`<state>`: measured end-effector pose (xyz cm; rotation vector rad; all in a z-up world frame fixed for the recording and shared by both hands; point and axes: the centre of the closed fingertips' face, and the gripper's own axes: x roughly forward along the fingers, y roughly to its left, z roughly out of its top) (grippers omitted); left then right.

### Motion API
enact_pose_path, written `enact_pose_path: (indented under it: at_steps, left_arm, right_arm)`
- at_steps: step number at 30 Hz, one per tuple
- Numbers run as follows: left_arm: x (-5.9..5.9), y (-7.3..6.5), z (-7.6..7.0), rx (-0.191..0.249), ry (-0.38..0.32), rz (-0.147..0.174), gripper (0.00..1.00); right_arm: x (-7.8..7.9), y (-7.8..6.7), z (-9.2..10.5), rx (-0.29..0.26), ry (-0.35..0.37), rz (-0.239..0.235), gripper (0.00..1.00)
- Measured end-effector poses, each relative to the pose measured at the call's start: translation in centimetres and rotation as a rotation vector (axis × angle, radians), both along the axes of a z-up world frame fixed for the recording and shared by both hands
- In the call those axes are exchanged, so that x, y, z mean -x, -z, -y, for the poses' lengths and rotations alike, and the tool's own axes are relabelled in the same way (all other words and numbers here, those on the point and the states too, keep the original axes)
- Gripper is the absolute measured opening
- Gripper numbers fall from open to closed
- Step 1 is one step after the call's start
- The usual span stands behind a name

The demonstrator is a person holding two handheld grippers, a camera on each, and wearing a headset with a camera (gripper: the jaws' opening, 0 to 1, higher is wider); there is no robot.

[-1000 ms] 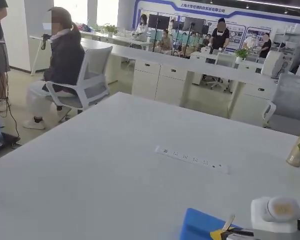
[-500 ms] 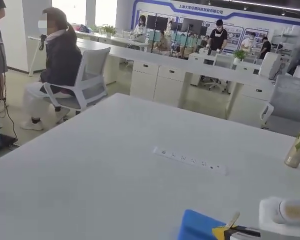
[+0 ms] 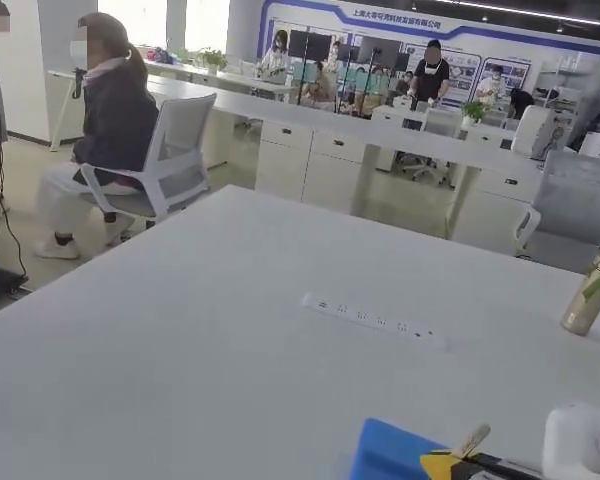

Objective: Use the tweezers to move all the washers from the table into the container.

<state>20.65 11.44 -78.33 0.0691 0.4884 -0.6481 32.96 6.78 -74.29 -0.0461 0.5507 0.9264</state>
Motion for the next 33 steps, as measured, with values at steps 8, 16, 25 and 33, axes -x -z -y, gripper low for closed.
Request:
enact_pose_path:
  at_steps: [8, 16, 25, 33]
  left_arm:
    - [0.0, 0.0, 0.1, 0.001, 0.003, 0.001, 0.68]
    - [0.0, 0.0, 0.1, 0.002, 0.003, 0.001, 0.70]
    - [0.0, 0.1, 0.1, 0.008, -0.001, -0.005, 0.77]
    - [-0.1, 0.1, 0.0, 0.005, -0.008, -0.002, 0.81]
  right_arm:
    - [2.4, 2.2, -0.9, 0.021, -0.061, -0.057, 0.03]
    - [3.8, 5.8, -0.3, 0.068, -0.090, -0.147, 0.04]
    - [4.3, 7.3, -0.1, 0.081, -0.101, -0.196, 0.04]
    - [5.0, 7.8, -0.3, 0.096, -0.122, -0.202, 0.04]
